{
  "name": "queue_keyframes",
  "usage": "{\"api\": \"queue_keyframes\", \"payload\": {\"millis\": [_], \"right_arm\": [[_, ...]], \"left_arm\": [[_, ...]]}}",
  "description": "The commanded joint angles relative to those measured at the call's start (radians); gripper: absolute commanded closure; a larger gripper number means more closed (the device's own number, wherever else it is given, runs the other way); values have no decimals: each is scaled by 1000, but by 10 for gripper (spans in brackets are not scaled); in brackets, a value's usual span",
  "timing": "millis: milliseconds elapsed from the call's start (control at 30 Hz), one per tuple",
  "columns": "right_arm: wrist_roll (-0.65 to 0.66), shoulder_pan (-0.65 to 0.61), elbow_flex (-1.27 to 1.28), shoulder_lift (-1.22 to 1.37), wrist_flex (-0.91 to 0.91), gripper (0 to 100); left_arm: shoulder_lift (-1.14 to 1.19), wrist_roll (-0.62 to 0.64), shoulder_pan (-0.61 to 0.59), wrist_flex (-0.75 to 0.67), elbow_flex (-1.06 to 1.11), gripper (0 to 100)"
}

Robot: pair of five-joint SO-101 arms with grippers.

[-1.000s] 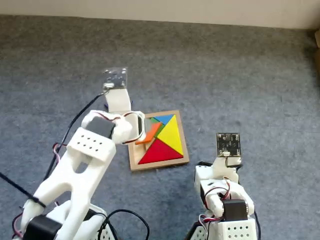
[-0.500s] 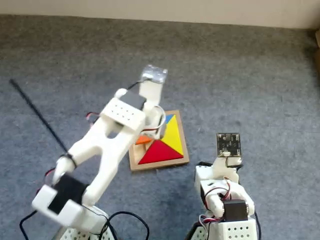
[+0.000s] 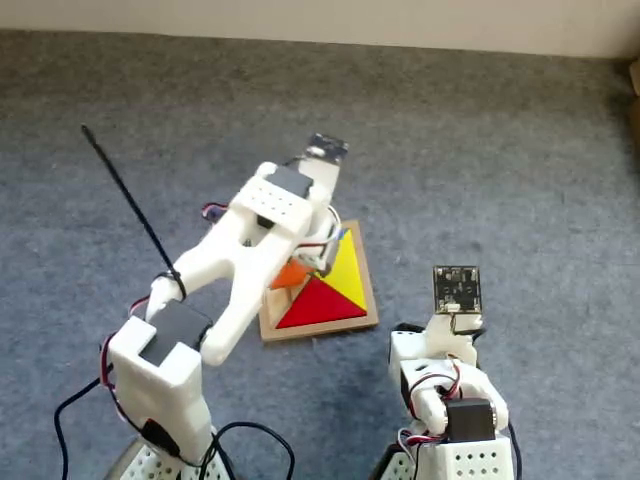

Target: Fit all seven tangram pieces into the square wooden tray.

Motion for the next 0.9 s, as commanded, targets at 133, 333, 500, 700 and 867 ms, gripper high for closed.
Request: {"api": "queue_keyframes", "payload": {"millis": [133,333,500,700,867], "right_arm": [[-3,12,88,-16,4,995],[-3,12,88,-16,4,995],[-3,12,88,-16,4,995],[-3,12,88,-16,4,995],[-3,12,88,-16,4,995]], "left_arm": [[-8,21,-68,-3,-53,793],[-2,21,-64,-3,-28,796],[62,26,-64,-3,-27,796],[82,32,-67,5,-27,819],[81,64,-54,0,-28,940]]}}
